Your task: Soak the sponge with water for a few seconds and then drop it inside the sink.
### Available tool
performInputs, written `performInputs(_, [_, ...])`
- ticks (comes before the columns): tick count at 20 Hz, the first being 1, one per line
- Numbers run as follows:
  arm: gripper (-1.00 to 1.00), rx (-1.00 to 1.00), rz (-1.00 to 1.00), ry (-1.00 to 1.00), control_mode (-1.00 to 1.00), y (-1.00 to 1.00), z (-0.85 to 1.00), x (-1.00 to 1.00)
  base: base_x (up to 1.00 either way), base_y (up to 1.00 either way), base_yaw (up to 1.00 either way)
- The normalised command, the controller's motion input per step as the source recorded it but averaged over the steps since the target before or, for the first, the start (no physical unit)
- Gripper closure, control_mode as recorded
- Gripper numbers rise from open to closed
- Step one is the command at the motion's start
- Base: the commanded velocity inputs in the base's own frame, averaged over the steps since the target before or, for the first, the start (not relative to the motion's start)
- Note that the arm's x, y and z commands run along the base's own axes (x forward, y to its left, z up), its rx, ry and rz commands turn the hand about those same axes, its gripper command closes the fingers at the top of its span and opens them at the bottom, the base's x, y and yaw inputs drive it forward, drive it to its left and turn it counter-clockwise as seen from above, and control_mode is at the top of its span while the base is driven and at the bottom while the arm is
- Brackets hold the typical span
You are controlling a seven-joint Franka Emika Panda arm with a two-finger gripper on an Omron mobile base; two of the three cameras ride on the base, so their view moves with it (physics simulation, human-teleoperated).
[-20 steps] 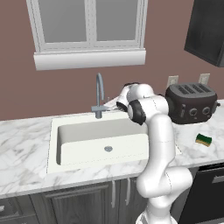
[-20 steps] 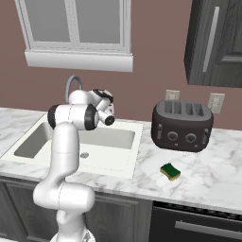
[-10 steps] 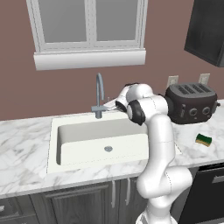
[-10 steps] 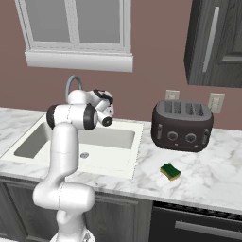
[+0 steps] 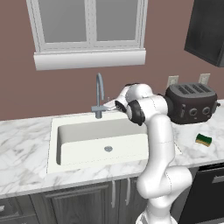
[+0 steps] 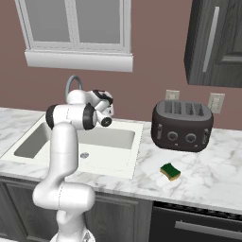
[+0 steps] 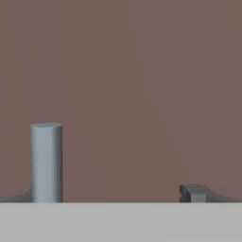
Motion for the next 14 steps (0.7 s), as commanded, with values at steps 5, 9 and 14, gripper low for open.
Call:
performInputs(5, [-1.0,0.0,-0.02,0.0,-1.0,-0.27,-0.16,0.0,0.0,0.0,0.0])
performInputs(9, [-1.0,0.0,-0.02,0.0,-1.0,-0.36,-0.22,0.0,0.0,0.0,0.0])
performInputs(14, [-1.0,0.0,-0.03,0.0,-1.0,-0.36,-0.22,0.0,0.0,0.0,0.0])
